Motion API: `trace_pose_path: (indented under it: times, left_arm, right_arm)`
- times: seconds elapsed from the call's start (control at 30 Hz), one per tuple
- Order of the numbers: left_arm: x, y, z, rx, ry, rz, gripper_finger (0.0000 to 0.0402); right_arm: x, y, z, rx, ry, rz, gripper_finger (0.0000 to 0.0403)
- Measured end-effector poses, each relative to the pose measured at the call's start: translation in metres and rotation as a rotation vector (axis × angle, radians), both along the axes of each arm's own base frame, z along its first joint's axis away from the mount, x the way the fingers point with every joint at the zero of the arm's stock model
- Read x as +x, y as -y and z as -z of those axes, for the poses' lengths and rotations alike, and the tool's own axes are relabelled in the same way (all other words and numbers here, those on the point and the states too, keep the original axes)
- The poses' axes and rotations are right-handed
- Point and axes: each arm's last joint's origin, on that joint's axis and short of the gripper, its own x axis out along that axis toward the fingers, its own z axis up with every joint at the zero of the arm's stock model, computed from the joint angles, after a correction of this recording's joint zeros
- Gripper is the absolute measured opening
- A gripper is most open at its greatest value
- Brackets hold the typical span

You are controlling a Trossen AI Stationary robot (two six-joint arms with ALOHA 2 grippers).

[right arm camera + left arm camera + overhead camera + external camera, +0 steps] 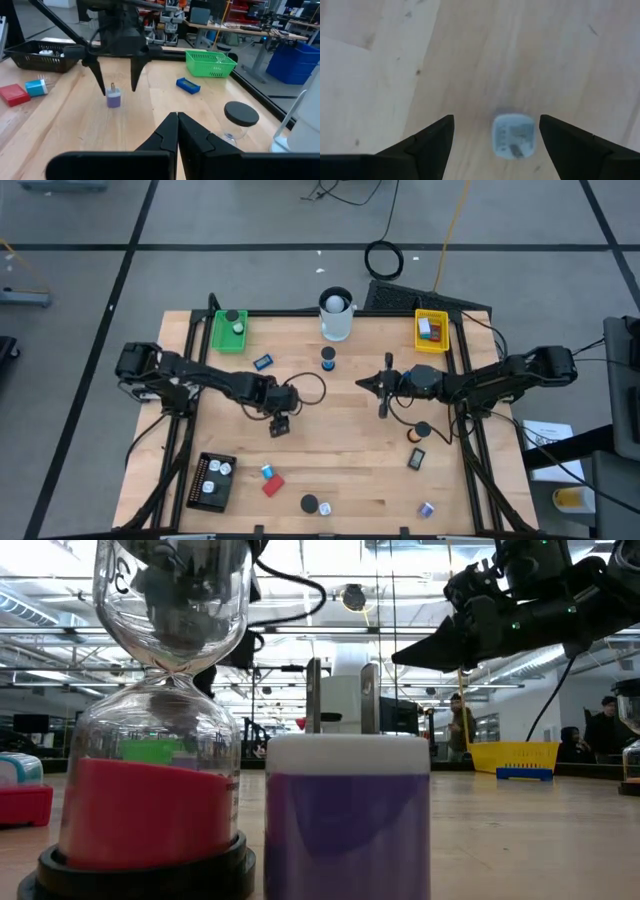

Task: Pick & Place Office items
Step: Put the top purple charger adapter into the black bin

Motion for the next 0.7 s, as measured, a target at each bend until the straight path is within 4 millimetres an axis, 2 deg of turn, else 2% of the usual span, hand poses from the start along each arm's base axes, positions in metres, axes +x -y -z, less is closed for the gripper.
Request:
trace_pose_path:
  times: [0.13, 0.43, 0.7]
  left_arm:
    - [0.001, -0.004, 0.002, -0.055, -0.007, -0.009, 0.0281]
    - [0.004, 0.007, 0.021, -0.017, -0.079, 0.05, 0.0231]
    - [0.006, 0.011, 0.023, 0.007, -0.065, 0.086, 0.0152]
  right_arm:
    - [0.0, 0.0, 0.0, -0.001, 0.0, 0.0, 0.0]
    - [0.0, 0.0, 0.0, -0.004, 0.0, 0.0, 0.0]
    - [0.0, 0.0, 0.0, -0.004, 0.004, -0.001, 0.0]
